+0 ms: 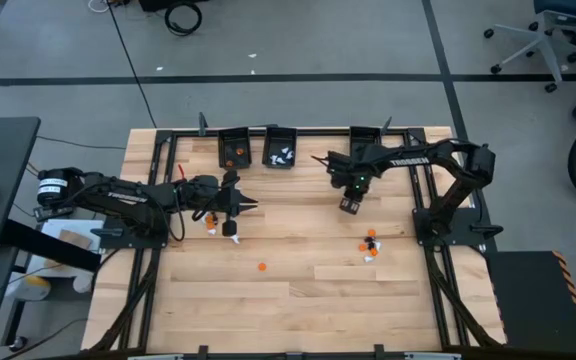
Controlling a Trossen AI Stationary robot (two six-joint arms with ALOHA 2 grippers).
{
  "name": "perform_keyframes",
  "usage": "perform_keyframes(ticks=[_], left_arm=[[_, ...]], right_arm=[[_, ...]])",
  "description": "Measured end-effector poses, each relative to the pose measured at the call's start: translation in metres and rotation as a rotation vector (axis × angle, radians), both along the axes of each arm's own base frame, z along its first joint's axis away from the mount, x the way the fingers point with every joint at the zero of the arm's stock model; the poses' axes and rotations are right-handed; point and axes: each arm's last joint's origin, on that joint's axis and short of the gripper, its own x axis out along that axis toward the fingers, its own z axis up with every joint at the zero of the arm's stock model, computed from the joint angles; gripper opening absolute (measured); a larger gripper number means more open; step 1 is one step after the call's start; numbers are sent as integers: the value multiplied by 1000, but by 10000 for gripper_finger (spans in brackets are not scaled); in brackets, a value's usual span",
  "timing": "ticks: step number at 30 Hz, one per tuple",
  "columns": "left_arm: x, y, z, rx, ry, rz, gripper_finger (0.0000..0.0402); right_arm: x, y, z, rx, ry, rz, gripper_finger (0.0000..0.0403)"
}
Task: Sort Halloween decoration
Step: Put the white ghost toy into the middle black bin
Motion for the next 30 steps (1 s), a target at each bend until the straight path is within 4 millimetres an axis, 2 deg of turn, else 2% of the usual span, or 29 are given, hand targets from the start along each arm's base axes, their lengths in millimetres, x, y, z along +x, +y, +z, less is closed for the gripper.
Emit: perform_keyframes(ticks=[8, 12, 17, 24, 30], left_arm=[[0, 0, 0, 0, -1, 0, 27], [1, 0, 1, 2, -17, 0, 27], [1, 0, 1, 29, -14, -12, 27], [1, 0, 1, 31, -12, -13, 27], [1, 0, 1, 23, -11, -9, 27]], right_arm=[[37, -4, 17, -102, -261, 53, 72], [64, -15, 18, -128, -294, 89, 72], [110, -32, 24, -172, -327, 166, 72], [159, -58, 52, -258, -420, 226, 72], [179, -92, 39, -279, -411, 196, 72]])
